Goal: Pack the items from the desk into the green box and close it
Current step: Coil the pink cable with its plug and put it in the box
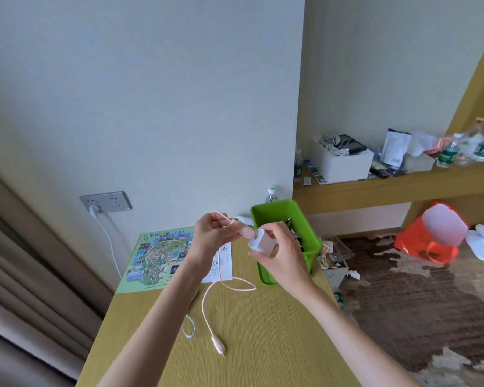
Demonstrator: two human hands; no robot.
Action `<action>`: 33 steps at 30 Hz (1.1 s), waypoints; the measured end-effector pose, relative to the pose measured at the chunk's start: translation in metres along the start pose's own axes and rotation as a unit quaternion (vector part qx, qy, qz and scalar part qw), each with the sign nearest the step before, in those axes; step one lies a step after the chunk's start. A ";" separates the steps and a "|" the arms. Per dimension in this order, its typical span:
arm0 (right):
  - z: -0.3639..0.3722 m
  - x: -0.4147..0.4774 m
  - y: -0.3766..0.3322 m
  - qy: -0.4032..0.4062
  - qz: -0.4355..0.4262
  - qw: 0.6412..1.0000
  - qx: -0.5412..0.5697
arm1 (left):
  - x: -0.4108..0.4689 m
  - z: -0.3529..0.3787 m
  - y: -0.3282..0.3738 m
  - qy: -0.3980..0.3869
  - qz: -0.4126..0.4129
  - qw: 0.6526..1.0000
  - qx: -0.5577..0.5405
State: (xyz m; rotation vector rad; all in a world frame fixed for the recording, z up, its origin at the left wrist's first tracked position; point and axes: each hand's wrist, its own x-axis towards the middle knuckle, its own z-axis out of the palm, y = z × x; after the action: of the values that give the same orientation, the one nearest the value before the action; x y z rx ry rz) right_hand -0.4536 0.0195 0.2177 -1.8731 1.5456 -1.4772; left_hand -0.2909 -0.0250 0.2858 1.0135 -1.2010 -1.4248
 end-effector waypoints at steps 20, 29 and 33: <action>-0.014 0.022 -0.016 0.015 -0.027 0.987 -0.156 | 0.003 0.014 0.020 0.075 0.113 0.982 0.135; -0.023 0.031 -0.024 -0.004 -0.048 0.974 -0.220 | 0.009 0.020 0.022 0.065 0.097 0.987 0.114; -0.027 0.032 -0.024 -0.002 -0.038 0.972 -0.230 | 0.011 0.025 0.022 0.056 0.097 0.987 0.116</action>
State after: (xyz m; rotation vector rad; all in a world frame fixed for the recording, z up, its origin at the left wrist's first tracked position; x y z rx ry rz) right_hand -0.4658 0.0107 0.2634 -2.1992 1.9646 -1.2130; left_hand -0.3137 -0.0322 0.3116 1.0873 -1.3645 -1.0796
